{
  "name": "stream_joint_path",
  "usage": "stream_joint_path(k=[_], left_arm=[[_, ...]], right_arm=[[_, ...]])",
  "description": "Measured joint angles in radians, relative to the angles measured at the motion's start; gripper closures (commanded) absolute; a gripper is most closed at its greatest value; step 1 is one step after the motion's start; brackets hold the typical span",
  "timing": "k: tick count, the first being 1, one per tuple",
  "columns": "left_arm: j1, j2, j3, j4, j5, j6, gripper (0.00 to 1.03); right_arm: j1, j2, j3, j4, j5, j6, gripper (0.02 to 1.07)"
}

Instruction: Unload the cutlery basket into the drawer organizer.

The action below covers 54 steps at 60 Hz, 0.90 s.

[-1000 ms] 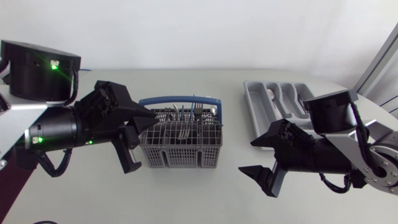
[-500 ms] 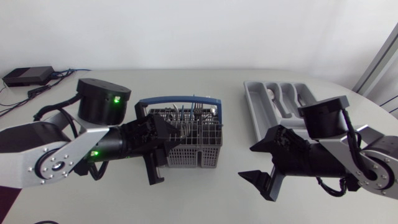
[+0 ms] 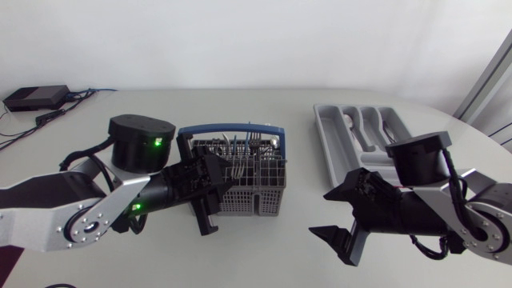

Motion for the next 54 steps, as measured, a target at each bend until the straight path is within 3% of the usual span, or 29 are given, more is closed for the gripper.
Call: stream_joint_path(k=[3, 8, 14, 23, 41, 54], left_arm=[[-0.003, 0.000, -0.011, 0.015, -0.006, 0.000, 0.56], [-0.005, 0.000, -0.027, 0.033, -0.012, 0.000, 0.79], [-0.005, 0.000, -0.035, 0.062, -0.018, -0.001, 0.97], [-0.005, 0.000, -0.041, 0.132, -0.033, -0.002, 0.99], [-0.019, -0.024, -0.058, 0.139, -0.038, -0.003, 0.99], [-0.081, -0.089, -0.105, 0.134, -0.139, -0.024, 0.99]], right_arm=[[0.000, 0.000, 0.000, 0.000, 0.000, 0.000, 0.07], [0.000, 0.000, 0.000, 0.000, 0.000, 0.000, 0.07], [0.000, 0.000, 0.000, 0.000, 0.000, 0.000, 0.07], [0.000, 0.000, -0.007, 0.004, 0.000, 0.000, 0.07], [0.000, 0.002, -0.007, 0.008, 0.000, 0.000, 0.07], [0.008, 0.002, -0.007, 0.008, 0.005, 0.000, 0.07]])
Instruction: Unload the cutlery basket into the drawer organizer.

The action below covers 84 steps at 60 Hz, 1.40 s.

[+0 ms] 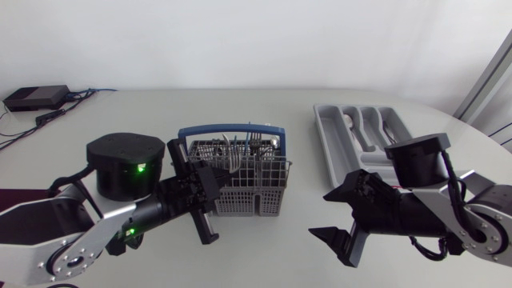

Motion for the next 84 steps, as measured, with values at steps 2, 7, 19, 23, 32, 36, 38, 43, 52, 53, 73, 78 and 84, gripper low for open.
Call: stream_joint_path(k=[2, 7, 19, 23, 32, 36, 38, 43, 52, 53, 73, 78, 84], left_arm=[[-0.009, -0.005, -0.001, 0.000, -0.020, -0.014, 0.99], [-0.020, -0.011, -0.002, 0.008, -0.062, -0.069, 0.99], [-0.058, -0.011, -0.064, 0.139, -0.137, -0.113, 0.99], [-0.075, -0.011, -0.092, 0.186, -0.160, -0.113, 0.99], [-0.087, -0.011, -0.127, 0.256, -0.177, -0.116, 0.99], [-0.094, -0.011, -0.133, 0.274, -0.183, -0.117, 0.99], [-0.103, -0.011, -0.133, 0.278, -0.195, -0.116, 0.99], [-0.112, -0.011, -0.133, 0.293, -0.209, -0.116, 0.99], [-0.136, -0.024, -0.145, 0.331, -0.247, -0.116, 0.99], [-0.139, -0.024, -0.148, 0.336, -0.251, -0.116, 0.99], [-0.206, -0.022, -0.204, 0.480, -0.315, -0.072, 0.99], [-0.211, -0.002, -0.214, 0.533, -0.322, -0.044, 0.99], [-0.216, 0.038, -0.223, 0.592, -0.327, -0.010, 0.99]], right_arm=[[0.004, 0.000, 0.000, 0.000, 0.000, 0.000, 0.07], [0.013, 0.000, 0.000, 0.000, 0.008, 0.000, 0.07], [0.033, 0.008, 0.000, 0.000, 0.019, 0.000, 0.07], [0.035, 0.019, 0.000, 0.000, 0.022, 0.000, 0.07], [0.039, 0.034, 0.003, 0.000, 0.021, 0.000, 0.07], [0.040, 0.038, 0.006, 0.000, 0.021, 0.000, 0.07], [0.042, 0.039, 0.010, -0.001, 0.022, 0.000, 0.07], [0.049, 0.039, 0.022, -0.004, 0.022, 0.000, 0.07], [0.059, 0.040, 0.033, -0.005, 0.022, 0.000, 0.07], [0.059, 0.041, 0.034, -0.005, 0.022, 0.000, 0.07], [0.079, 0.065, 0.064, -0.008, 0.022, 0.005, 0.07], [0.079, 0.079, 0.066, -0.008, 0.022, 0.008, 0.07], [0.079, 0.085, 0.066, -0.008, 0.022, 0.008, 0.07]])
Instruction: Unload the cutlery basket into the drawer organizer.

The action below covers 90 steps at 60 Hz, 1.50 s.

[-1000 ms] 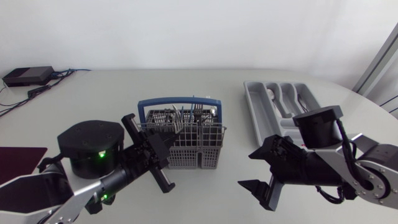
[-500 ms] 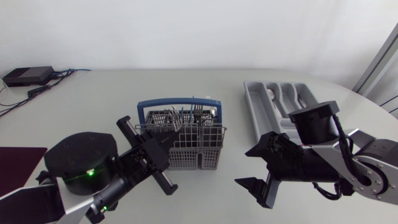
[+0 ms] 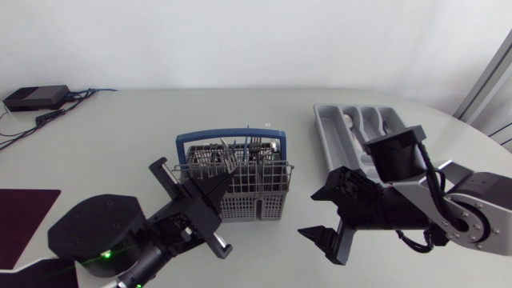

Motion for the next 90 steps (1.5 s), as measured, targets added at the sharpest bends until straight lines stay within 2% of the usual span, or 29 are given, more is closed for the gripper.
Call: stream_joint_path(k=[6, 27, 28, 31, 33, 34, 35, 36, 37, 39, 41, 51, 52, 57, 60, 61, 65, 68, 73, 77, 90], left_arm=[[-0.006, 0.040, -0.002, 0.037, -0.003, 0.023, 0.99], [-0.005, 0.058, -0.002, 0.043, -0.006, 0.082, 0.98], [-0.003, 0.058, -0.002, 0.043, -0.006, 0.082, 0.95], [0.007, 0.058, -0.002, 0.043, -0.006, 0.082, 0.78], [0.017, 0.058, -0.002, 0.040, -0.005, 0.082, 0.62], [0.021, 0.057, -0.001, 0.035, -0.002, 0.082, 0.50], [0.022, 0.056, 0.000, 0.031, -0.002, 0.082, 0.46], [0.023, 0.056, 0.001, 0.027, -0.002, 0.082, 0.37], [0.025, 0.049, 0.002, 0.010, -0.001, 0.082, 0.33], [0.028, 0.026, 0.006, -0.037, 0.001, 0.082, 0.18], [0.029, 0.003, 0.016, -0.084, 0.006, 0.078, 0.11], [0.041, -0.156, 0.074, -0.313, 0.037, 0.045, 0.09], [0.047, -0.193, 0.091, -0.377, 0.048, 0.028, 0.09], [0.054, -0.284, 0.138, -0.545, 0.063, -0.013, 0.09], [0.068, -0.333, 0.169, -0.662, 0.096, -0.047, 0.12], [0.083, -0.356, 0.187, -0.737, 0.131, -0.070, 0.12], [0.135, -0.394, 0.211, -0.857, 0.213, -0.124, 0.21], [0.163, -0.405, 0.215, -0.902, 0.246, -0.142, 0.29], [0.223, -0.409, 0.216, -0.959, 0.355, -0.189, 0.43], [0.268, -0.398, 0.217, -0.963, 0.423, -0.211, 0.44], [0.389, -0.209, 0.248, -0.928, 0.558, -0.241, 0.44]], right_arm=[[0.000, 0.001, 0.000, 0.000, 0.000, 0.000, 0.07], [0.000, 0.006, 0.000, 0.003, 0.000, 0.000, 0.07], [0.000, 0.006, 0.000, 0.003, 0.000, 0.000, 0.07], [0.001, 0.006, 0.000, 0.003, 0.000, 0.000, 0.07], [0.003, 0.006, 0.000, 0.003, 0.000, 0.000, 0.07], [0.006, 0.007, 0.001, 0.003, 0.000, 0.000, 0.07], [0.006, 0.008, 0.001, 0.003, 0.000, 0.000, 0.07], [0.008, 0.010, 0.002, 0.003, 0.000, 0.000, 0.07], [0.011, 0.011, 0.003, 0.003, 0.002, 0.000, 0.07], [0.016, 0.014, 0.004, 0.002, 0.004, 0.000, 0.07], [0.020, 0.014, 0.005, 0.000, 0.004, 0.000, 0.07], [0.026, 0.016, 0.023, -0.005, 0.013, 0.000, 0.07], [0.026, 0.016, 0.028, -0.006, 0.016, 0.001, 0.07], [0.026, 0.013, 0.041, -0.007, 0.020, 0.004, 0.07], [0.026, 0.011, 0.050, -0.007, 0.023, 0.008, 0.07], [0.026, 0.011, 0.061, -0.006, 0.023, 0.009, 0.07], [0.026, 0.016, 0.089, 0.004, 0.023, 0.024, 0.08], [0.029, 0.025, 0.109, 0.009, 0.023, 0.032, 0.14], [0.059, 0.043, 0.143, 0.056, 0.024, 0.058, 0.26], [0.083, 0.055, 0.161, 0.080, 0.023, 0.077, 0.34], [0.133, 0.214, 0.237, 0.198, 0.066, 0.125, 0.34]])
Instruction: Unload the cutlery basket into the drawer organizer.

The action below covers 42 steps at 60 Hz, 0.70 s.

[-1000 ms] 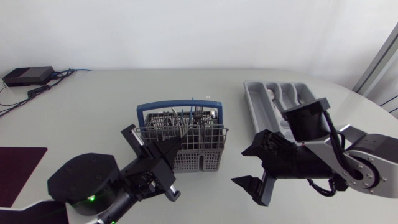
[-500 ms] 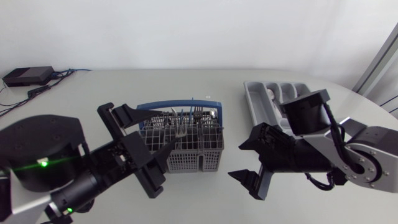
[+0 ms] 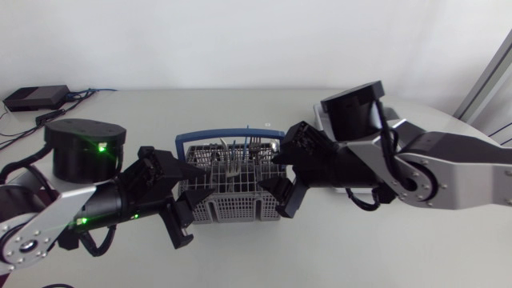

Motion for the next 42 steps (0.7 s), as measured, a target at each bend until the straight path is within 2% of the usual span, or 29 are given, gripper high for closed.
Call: stream_joint_path(k=[13, 17, 21, 25, 28, 35, 40, 42], left_arm=[[0.111, 0.146, 0.042, 0.029, 0.116, -0.012, 0.43], [0.137, 0.171, 0.057, 0.029, 0.149, -0.019, 0.43], [0.143, 0.167, 0.063, 0.017, 0.158, -0.023, 0.42], [0.143, 0.148, 0.068, -0.005, 0.163, -0.023, 0.39], [0.143, 0.116, 0.070, -0.027, 0.168, -0.023, 0.37], [0.128, 0.018, 0.071, -0.081, 0.176, -0.022, 0.25], [0.116, -0.021, 0.071, -0.099, 0.178, -0.018, 0.22], [0.116, -0.027, 0.071, -0.099, 0.178, -0.014, 0.18]], right_arm=[[0.003, 0.132, 0.032, 0.041, 0.032, 0.011, 0.34], [0.003, 0.128, 0.035, 0.040, 0.035, 0.014, 0.28], [0.003, 0.099, 0.031, 0.029, 0.037, 0.018, 0.17], [0.003, 0.041, 0.029, 0.003, 0.037, 0.027, 0.17], [0.005, -0.017, 0.029, -0.018, 0.036, 0.033, 0.13], [0.041, -0.130, 0.029, -0.050, 0.027, 0.034, 0.08], [0.085, -0.153, 0.029, -0.054, 0.008, 0.024, 0.07], [0.101, -0.151, 0.028, -0.053, 0.005, 0.011, 0.07]])
